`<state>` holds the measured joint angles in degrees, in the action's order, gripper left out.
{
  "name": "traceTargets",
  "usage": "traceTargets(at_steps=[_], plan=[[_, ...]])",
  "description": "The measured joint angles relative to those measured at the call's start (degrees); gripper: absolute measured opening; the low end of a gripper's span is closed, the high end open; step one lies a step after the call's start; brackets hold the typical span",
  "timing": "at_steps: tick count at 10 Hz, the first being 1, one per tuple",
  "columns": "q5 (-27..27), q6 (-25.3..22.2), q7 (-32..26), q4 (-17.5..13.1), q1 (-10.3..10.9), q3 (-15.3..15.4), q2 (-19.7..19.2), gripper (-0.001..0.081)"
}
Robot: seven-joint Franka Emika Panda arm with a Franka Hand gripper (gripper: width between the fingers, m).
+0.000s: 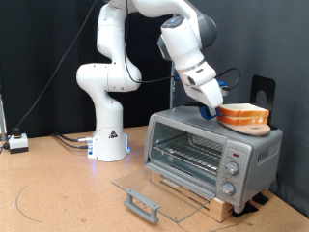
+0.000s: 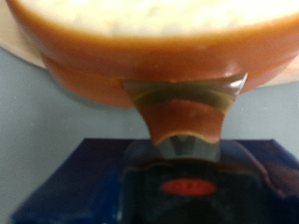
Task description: Make a piece of toast with the oven
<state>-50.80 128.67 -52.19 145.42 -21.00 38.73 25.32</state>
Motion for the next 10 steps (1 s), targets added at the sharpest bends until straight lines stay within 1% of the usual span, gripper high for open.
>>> traceTargets(at_steps=[2, 4, 5, 7, 9, 10], plan=[[-3.4, -1.6, -0.7, 0.1, 0.0, -1.3, -0.1, 0.0395], [-6.1, -3.8, -3.2, 0.3, -0.2, -4.4, -0.2, 0.0395], [-6.3, -5.0, -4.5, 0.3, -0.4, -6.1, -0.2, 0.0395], [-6.4, -5.5, -7.0, 0.2, -0.8, -9.0, 0.1, 0.0395], [-6.3, -5.7, -7.3, 0.3, -0.8, -9.4, 0.3, 0.0395], [-6.3, -6.6, -8.3, 0.5, -0.8, -10.0, 0.3, 0.0395]])
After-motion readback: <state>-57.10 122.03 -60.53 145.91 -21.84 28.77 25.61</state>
